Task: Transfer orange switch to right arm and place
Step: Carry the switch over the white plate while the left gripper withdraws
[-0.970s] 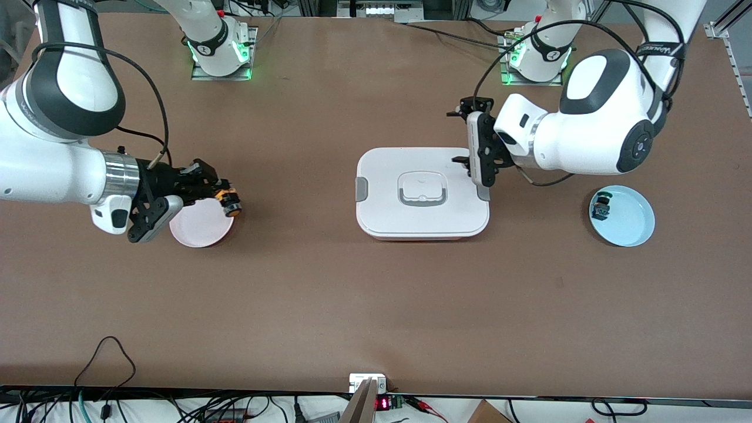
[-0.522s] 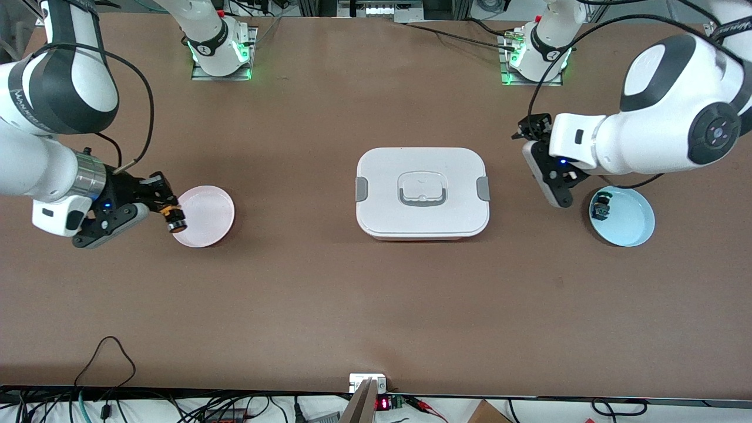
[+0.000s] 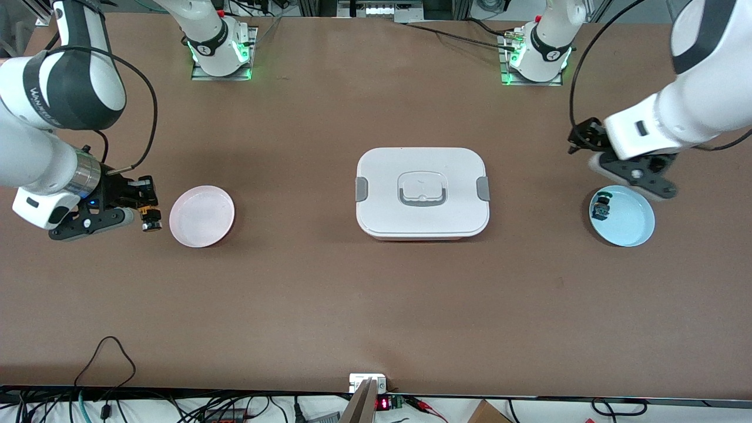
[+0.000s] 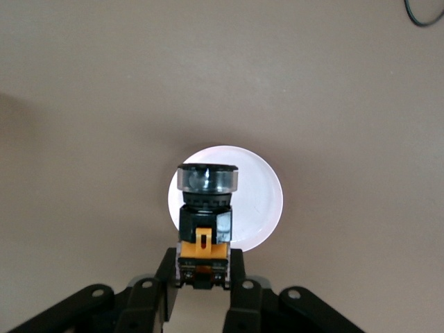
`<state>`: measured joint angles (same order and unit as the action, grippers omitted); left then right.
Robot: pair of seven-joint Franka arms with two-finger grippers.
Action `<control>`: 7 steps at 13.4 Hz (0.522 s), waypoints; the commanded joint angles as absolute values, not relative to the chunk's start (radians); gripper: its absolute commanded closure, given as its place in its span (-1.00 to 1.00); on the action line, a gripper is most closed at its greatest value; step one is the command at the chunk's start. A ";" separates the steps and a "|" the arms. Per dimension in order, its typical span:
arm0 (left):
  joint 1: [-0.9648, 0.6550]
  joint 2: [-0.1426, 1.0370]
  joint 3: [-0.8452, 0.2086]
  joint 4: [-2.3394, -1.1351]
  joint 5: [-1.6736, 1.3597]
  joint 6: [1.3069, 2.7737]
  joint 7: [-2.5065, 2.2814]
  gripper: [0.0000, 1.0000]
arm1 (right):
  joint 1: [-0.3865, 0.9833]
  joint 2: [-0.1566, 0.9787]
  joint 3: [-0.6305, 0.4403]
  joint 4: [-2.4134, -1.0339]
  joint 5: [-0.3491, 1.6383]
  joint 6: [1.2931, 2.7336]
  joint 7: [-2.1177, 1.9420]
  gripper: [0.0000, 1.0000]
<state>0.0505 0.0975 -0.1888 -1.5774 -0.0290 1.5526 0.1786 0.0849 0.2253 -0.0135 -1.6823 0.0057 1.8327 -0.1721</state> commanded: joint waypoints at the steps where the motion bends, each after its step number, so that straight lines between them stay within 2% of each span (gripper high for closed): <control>1: -0.046 0.017 -0.080 -1.641 -0.014 1.588 0.025 -1.00 | 0.087 0.117 -0.009 -1.905 -0.015 1.978 -0.126 1.00; 3: -0.077 -0.011 -0.035 -1.640 -0.011 1.588 -0.084 -1.00 | 0.087 0.115 -0.008 -1.968 -0.014 2.043 -0.123 1.00; 7: -0.078 -0.070 0.037 -1.681 -0.012 1.586 -0.127 -1.00 | 0.091 0.132 -0.003 -2.167 0.000 2.337 -0.121 1.00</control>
<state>-0.0581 -0.0140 0.0043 -1.6149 -0.0288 1.5670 -0.0952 0.0857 0.1541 -0.0089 -2.0531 0.0034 2.2019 -0.1460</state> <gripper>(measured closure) 0.000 0.674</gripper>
